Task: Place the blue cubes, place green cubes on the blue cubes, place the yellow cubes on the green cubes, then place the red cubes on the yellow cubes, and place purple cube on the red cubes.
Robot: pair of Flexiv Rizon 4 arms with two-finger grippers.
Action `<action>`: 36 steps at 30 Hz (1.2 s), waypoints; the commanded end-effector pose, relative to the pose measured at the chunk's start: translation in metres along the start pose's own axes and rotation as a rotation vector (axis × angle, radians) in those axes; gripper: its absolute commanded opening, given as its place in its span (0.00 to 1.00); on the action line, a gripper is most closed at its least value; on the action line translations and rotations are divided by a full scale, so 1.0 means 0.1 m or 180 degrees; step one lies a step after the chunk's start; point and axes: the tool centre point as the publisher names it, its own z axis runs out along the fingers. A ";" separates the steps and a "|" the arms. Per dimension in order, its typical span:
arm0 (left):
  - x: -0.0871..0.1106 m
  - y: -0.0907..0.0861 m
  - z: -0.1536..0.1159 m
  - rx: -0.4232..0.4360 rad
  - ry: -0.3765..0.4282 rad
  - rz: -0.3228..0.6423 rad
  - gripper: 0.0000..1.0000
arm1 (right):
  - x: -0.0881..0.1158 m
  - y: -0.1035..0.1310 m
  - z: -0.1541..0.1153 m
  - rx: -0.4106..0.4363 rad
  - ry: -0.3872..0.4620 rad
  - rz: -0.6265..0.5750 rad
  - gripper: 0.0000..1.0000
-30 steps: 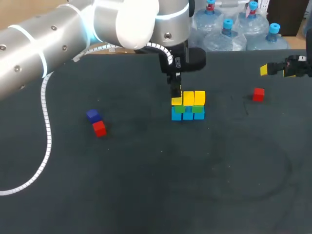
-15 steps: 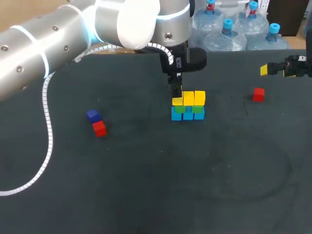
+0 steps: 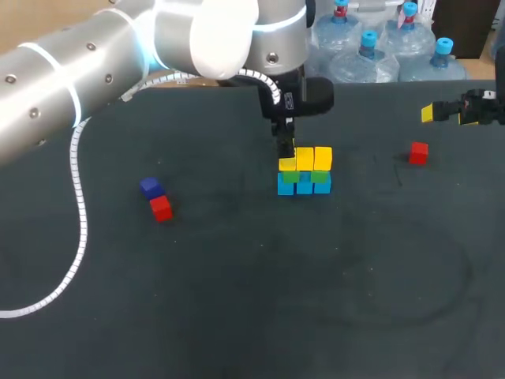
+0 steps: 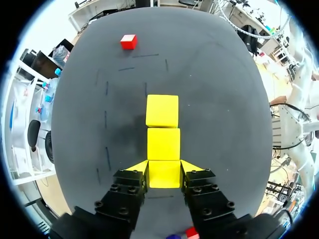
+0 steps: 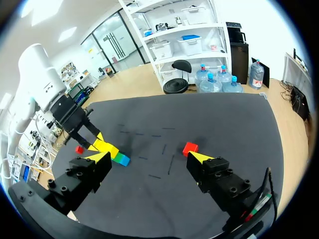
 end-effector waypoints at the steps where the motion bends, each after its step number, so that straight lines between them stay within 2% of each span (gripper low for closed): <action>1: 0.00 0.04 0.02 0.0033 0.0003 0.0007 0.00 | 0.00 0.00 0.00 0.0003 -0.0002 0.0000 1.00; 7: -0.02 0.05 0.03 0.0052 0.0003 0.0036 0.00 | 0.00 0.00 0.00 0.0003 -0.0002 0.0000 1.00; 8: -0.03 0.04 0.02 0.0052 0.0000 0.0053 0.07 | 0.00 0.00 0.00 0.0003 -0.0002 0.0000 1.00; 9: -0.04 0.04 0.01 0.0051 0.0003 0.0057 0.33 | 0.00 0.00 0.00 0.0003 -0.0002 0.0000 1.00; 11: -0.04 0.04 0.01 0.0031 0.0022 0.0099 0.78 | 0.00 0.00 0.00 0.0003 -0.0002 0.0000 1.00; 12: -0.05 0.04 0.01 0.0029 0.0028 0.0114 0.96 | 0.00 0.00 0.00 0.0003 -0.0002 0.0000 1.00; 13: -0.06 0.04 0.01 0.0017 0.0026 0.0107 1.00 | 0.00 0.00 0.00 0.0003 -0.0002 0.0000 1.00; 26: -0.02 -0.03 -0.05 0.0005 0.0070 0.0068 1.00 | 0.00 0.00 0.00 0.0003 -0.0002 0.0000 1.00; 36: 0.12 -0.11 -0.30 -0.0082 0.0235 -0.0035 1.00 | 0.00 0.00 0.00 0.0003 -0.0002 0.0000 1.00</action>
